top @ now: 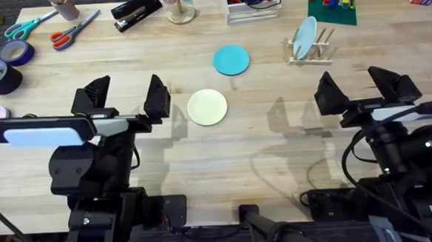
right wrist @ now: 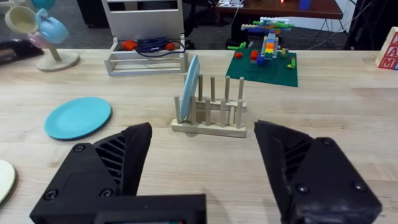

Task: Pick up the plates from the table one by one and place each into a slot on the dish rack.

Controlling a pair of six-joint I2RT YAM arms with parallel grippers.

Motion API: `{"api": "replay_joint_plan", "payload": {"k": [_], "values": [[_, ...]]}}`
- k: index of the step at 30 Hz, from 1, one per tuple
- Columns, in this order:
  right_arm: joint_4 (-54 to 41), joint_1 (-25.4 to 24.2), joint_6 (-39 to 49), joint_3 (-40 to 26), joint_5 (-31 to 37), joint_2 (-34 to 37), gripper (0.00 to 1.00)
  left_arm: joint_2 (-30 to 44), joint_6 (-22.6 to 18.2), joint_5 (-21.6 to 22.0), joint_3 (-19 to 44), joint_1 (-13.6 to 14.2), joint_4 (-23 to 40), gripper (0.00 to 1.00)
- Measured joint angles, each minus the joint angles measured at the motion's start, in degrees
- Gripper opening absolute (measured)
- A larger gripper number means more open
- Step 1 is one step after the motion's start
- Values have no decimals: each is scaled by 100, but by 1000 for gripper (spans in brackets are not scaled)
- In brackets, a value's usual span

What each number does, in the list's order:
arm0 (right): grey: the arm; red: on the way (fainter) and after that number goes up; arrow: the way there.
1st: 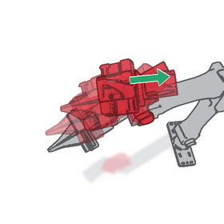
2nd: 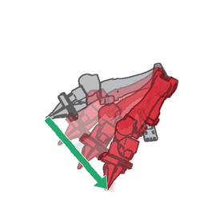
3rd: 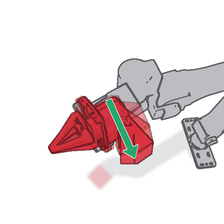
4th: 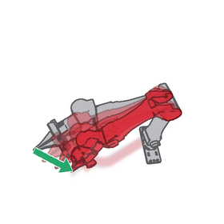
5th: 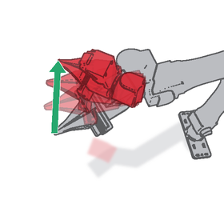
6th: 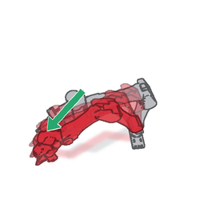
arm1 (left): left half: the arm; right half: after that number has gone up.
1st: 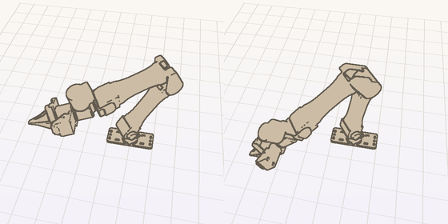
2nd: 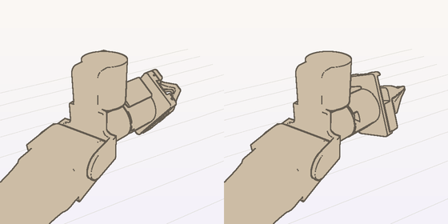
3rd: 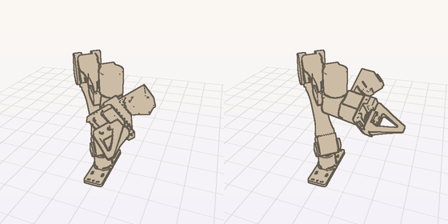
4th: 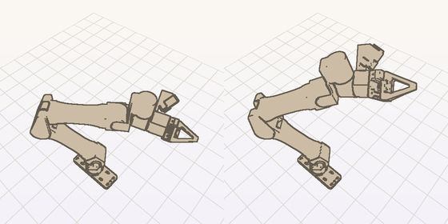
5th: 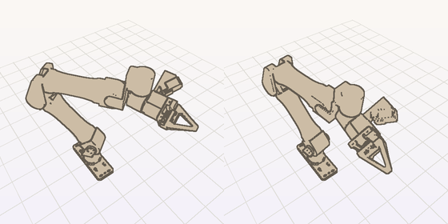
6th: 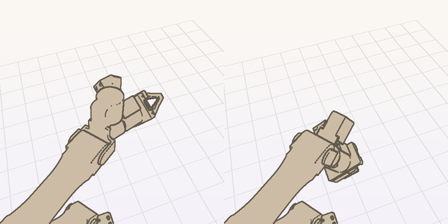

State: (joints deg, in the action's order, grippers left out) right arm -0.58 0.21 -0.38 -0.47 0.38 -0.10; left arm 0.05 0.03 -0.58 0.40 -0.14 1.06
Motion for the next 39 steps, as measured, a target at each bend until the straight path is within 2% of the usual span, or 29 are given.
{"api": "replay_joint_plan", "payload": {"k": [21, 28, 32, 39], "values": [[-42, 0, -1, -7, 0, 4, 993, 0, -5, -1, 0, 0, 75, 993], [-74, 0, 0, -20, -2, 4, 995, 0, -148, 0, 6, 0, 225, 993], [-510, 0, 0, -233, -24, 4, 993, 4, -177, 0, 260, 0, 856, 993], [-2309, 0, -48, -1397, -24, 11, 992, 15, -179, 0, 1801, 0, 2512, 992]]}}
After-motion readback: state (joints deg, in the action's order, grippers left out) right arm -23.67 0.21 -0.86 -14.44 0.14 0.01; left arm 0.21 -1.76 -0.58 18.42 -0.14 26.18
